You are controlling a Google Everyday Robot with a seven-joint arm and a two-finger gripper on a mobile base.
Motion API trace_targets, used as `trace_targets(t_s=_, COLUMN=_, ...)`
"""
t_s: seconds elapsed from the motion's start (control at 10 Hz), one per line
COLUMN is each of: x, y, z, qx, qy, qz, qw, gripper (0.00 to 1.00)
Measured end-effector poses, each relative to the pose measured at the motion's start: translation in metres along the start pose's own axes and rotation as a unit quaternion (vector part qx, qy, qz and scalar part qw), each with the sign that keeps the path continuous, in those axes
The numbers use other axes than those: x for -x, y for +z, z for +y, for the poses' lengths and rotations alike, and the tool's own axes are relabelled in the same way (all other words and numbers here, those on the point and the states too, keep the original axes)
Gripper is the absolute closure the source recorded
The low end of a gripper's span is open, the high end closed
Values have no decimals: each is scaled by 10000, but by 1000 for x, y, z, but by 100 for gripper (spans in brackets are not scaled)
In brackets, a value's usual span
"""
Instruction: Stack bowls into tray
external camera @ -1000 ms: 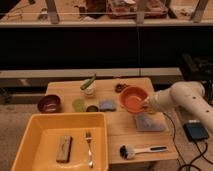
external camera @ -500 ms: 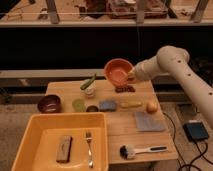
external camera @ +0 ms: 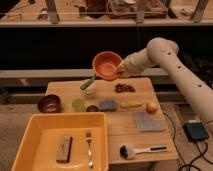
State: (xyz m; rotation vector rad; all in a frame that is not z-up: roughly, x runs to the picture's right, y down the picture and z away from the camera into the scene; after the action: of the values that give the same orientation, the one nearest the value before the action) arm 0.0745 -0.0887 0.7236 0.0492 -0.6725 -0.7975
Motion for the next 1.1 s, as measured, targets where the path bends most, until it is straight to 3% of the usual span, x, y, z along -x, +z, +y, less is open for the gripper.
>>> trace_targets(t_s=0.5, x=-1, y=-1, z=-2, qx=5, qy=-93, qz=8, qw=10000, gripper=94)
trace_targets(t_s=0.7, x=5, y=0, z=-28, qx=-13, qy=-621, qz=-42, qw=9981, gripper=94)
trace_targets(t_s=0.9, x=25, y=13, z=-61, qx=-12, qy=-1245, qz=-174, qw=9921, gripper=94)
trace_targets(t_s=1.1, x=54, y=39, z=-97, qx=1, qy=-1849, qz=-477, qw=9816, gripper=94)
